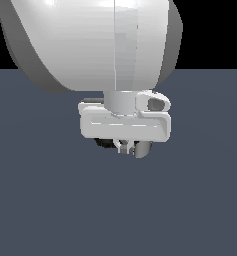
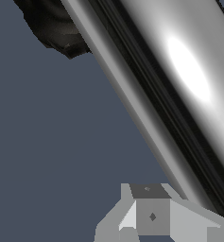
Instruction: Turn on the faucet by rotating a designated handle.
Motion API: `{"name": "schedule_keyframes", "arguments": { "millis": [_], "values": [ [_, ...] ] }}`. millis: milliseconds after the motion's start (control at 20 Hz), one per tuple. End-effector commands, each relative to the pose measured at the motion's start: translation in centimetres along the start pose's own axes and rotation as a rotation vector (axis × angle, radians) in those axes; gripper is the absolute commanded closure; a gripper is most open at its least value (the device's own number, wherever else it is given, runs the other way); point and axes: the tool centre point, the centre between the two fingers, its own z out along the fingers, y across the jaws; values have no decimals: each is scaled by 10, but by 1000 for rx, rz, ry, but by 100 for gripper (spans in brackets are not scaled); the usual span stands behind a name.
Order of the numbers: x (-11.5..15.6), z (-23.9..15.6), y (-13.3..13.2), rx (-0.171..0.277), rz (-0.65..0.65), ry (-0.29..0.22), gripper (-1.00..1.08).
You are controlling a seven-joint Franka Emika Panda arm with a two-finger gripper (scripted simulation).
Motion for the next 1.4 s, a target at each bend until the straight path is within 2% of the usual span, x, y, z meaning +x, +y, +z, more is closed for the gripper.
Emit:
{"name": "schedule_keyframes", "arguments": {
  "millis": [0,50,100,1350],
  "values": [
    [2,1,23,-1,24,0,108],
    [2,1,23,-1,24,0,108],
    [1,0,8,0,0,1,108],
    [77,1,86,-1,14,0,108]
  ]
}}
